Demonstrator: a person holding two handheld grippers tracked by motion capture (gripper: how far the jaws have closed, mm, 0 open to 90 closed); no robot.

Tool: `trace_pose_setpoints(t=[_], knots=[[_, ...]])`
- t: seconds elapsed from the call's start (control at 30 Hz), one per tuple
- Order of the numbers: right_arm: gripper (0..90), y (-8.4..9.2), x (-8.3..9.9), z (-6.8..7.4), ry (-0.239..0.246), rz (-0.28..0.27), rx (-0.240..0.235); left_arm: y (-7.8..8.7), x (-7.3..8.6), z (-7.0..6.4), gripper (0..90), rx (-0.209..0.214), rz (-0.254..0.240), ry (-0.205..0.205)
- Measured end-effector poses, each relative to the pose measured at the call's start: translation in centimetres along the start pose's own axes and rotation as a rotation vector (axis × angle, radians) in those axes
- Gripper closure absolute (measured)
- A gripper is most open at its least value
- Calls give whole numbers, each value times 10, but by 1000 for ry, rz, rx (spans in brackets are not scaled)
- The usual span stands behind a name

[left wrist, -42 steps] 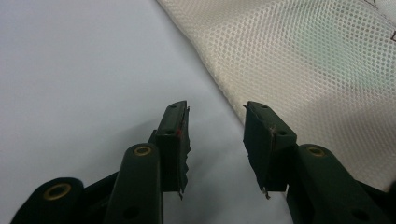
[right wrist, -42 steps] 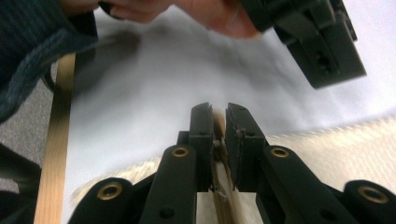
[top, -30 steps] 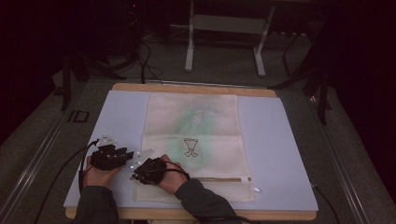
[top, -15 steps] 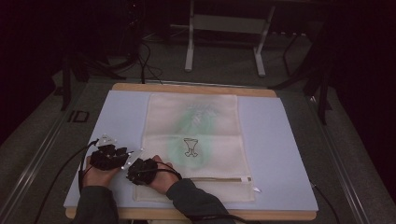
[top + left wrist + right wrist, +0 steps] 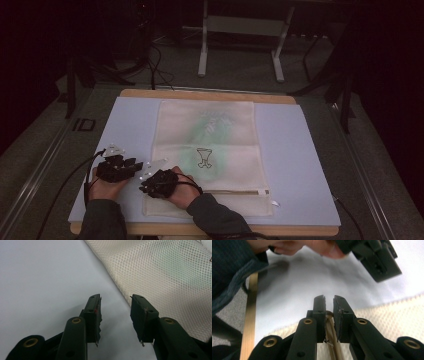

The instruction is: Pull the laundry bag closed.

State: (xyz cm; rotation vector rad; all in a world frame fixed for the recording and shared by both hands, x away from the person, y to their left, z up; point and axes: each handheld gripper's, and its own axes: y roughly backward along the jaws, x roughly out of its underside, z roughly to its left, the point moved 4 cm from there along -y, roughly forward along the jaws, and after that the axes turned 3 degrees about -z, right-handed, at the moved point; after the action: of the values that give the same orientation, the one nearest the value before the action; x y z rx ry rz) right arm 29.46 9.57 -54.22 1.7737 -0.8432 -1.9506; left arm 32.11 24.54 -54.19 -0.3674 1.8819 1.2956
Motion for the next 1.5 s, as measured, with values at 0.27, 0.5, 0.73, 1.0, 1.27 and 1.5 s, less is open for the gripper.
trace_pose_setpoints(t=[0.27, 0.5, 0.73, 1.0, 1.27, 1.5], knots=[[797, 1, 12, -3, -2, 39, -13, -1, 1, -2, 599, 13, 10, -2], [816, -4, 15, -2, 3, 48, -9, -3, 1, -6, 604, 37, 26, -11], [816, -4, 22, 1, 5, 34, 12, -4, 2, -12, 670, 75, 38, -32], [816, -4, 23, 1, 7, 27, 14, -8, 1, -27, 858, 165, 50, -80], [816, -4, 24, 1, 7, 17, 16, -13, 4, -35, 893, 222, 99, -98], [817, -4, 24, 1, 8, 17, 15, -20, 10, -38, 893, 200, 176, -123]])
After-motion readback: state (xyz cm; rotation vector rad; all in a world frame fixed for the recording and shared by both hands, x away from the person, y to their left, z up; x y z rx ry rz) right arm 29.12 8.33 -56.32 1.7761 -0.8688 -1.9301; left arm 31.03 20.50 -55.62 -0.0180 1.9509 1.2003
